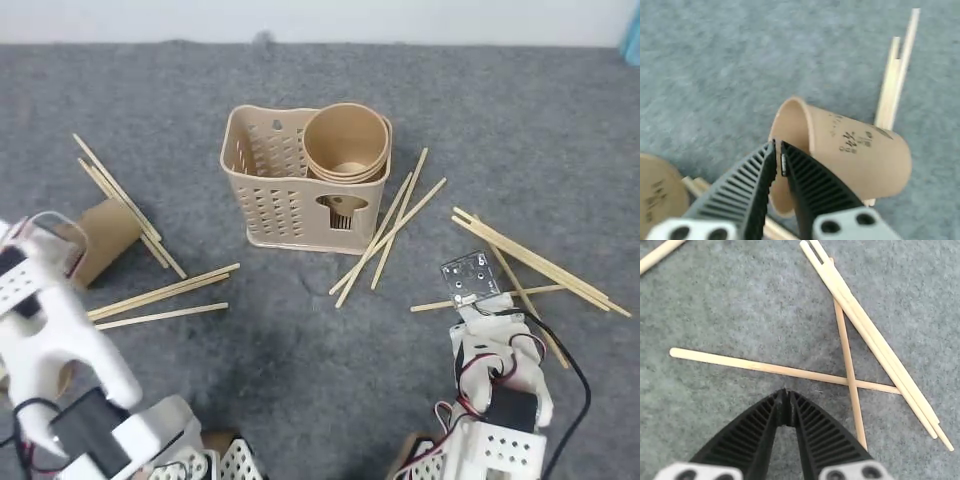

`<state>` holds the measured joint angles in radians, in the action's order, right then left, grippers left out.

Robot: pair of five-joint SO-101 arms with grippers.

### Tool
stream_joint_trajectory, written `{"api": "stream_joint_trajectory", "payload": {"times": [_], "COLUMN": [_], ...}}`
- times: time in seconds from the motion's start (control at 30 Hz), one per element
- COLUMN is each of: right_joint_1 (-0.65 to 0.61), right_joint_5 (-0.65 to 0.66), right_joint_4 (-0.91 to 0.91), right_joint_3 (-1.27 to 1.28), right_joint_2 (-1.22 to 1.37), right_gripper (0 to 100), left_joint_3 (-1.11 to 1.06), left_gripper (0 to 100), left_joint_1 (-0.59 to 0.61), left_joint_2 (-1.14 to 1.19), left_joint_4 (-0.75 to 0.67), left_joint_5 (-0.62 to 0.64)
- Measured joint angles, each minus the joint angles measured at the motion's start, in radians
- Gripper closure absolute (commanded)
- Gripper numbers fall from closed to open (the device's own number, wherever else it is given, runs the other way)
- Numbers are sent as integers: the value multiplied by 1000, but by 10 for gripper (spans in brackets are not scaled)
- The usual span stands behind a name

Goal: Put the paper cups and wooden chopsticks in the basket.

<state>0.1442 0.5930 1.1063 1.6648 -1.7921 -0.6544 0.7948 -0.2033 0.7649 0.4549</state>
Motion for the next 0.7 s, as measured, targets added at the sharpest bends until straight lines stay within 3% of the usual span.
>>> {"api": "stream_joint_trajectory", "payload": {"times": [0.37, 0.7], "right_joint_1": [0, 0], "right_joint_5": [0, 0], "right_joint_4": [0, 0], "right_joint_3": [0, 0], "right_joint_2": [0, 0], "right_gripper": [991, 991], "left_joint_3": [0, -5], "left_gripper": [987, 986], "left_joint_1": [-207, -387], "left_joint_2": [0, 3], "left_joint_4": [-262, -358], "left_joint_5": [0, 0]}}
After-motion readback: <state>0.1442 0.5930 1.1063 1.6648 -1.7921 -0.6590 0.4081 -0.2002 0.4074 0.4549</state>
